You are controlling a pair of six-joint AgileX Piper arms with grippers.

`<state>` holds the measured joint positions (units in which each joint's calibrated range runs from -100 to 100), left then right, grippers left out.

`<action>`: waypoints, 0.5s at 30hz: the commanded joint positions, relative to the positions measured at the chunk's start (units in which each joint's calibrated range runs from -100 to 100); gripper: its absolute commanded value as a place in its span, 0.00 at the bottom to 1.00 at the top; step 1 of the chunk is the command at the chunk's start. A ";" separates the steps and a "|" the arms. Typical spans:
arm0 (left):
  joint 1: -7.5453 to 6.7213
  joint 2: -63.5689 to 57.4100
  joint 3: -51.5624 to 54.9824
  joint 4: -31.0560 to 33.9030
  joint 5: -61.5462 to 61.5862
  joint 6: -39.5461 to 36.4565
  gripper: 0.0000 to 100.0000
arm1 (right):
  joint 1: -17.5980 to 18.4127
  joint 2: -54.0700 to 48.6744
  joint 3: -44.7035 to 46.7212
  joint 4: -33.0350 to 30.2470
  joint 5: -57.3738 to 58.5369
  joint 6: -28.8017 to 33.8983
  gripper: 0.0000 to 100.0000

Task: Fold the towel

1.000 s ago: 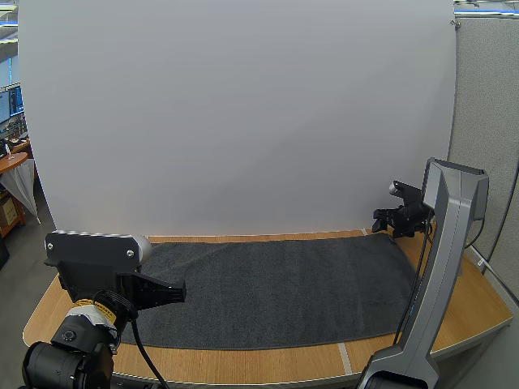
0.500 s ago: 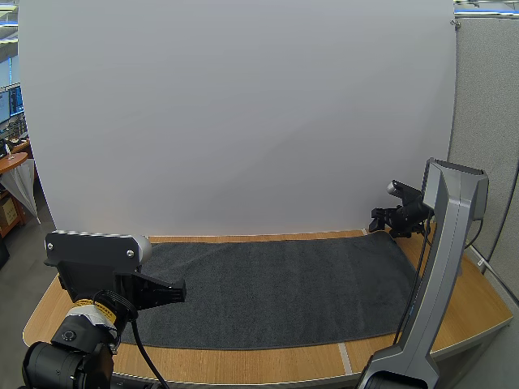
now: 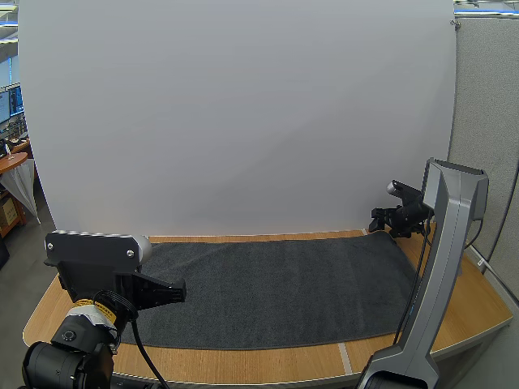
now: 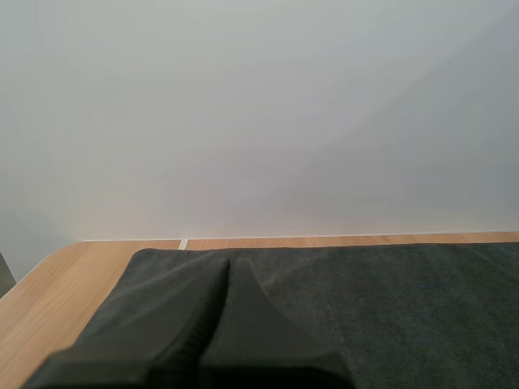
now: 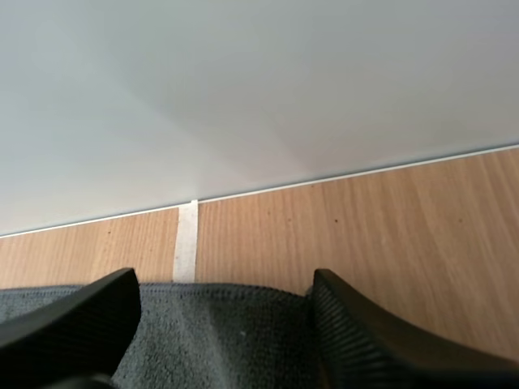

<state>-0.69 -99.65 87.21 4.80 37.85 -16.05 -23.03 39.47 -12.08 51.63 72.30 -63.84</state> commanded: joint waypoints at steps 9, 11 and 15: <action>-0.03 -0.35 -0.40 0.19 -0.58 0.13 0.00 | 0.18 0.58 0.39 -0.92 2.82 -0.28 1.00; -0.03 -0.35 -0.40 0.19 -0.58 0.13 0.00 | 0.18 0.58 0.39 -0.92 2.82 -0.28 1.00; -0.03 -0.35 -0.40 0.19 -0.58 0.13 0.00 | 0.18 0.58 0.39 -0.92 2.82 -0.28 1.00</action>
<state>-0.69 -99.65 87.21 4.80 37.85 -16.05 -23.03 39.47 -12.08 51.63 72.30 -63.84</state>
